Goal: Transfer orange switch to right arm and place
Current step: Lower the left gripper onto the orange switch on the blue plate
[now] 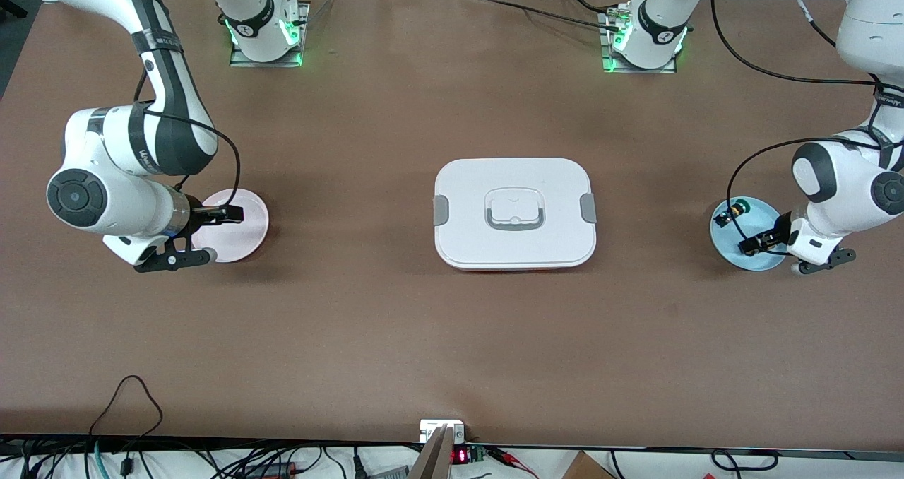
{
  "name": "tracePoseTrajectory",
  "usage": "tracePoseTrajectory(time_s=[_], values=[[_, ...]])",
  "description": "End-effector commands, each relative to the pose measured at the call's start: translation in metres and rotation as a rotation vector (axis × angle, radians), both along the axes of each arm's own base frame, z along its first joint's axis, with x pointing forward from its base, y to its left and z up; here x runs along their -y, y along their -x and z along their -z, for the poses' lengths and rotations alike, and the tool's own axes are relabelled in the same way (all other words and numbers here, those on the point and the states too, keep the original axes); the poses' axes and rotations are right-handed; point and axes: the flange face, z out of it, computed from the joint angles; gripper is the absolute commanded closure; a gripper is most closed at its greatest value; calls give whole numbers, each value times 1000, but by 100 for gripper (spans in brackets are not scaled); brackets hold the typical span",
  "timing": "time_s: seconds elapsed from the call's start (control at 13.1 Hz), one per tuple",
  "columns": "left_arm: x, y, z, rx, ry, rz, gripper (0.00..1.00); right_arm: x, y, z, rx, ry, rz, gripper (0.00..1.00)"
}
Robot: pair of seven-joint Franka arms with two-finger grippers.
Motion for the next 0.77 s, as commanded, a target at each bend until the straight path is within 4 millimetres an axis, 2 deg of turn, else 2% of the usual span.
tracePoseTrajectory(time_s=[0.0,0.08,0.15,0.31,0.38,0.54,0.69], values=[[1,-2,-6,20,10,10,51,-2,-2,-6,5,-11,-1,0],[1,-3,-9,20,10,29,58,-4,-1,-12,7,-13,0,0],[1,-5,-18,29,6,40,60,-6,0,-16,10,-20,-7,0],[5,-9,-50,35,1,92,62,-13,2,-27,-6,-107,33,0],[17,-16,-70,54,3,159,63,-18,1,-32,-7,-136,43,0],[22,-24,-114,52,4,229,63,-22,1,-34,-8,-138,43,0],[50,-37,-156,18,37,298,66,-23,1,-35,-7,-143,42,0]])
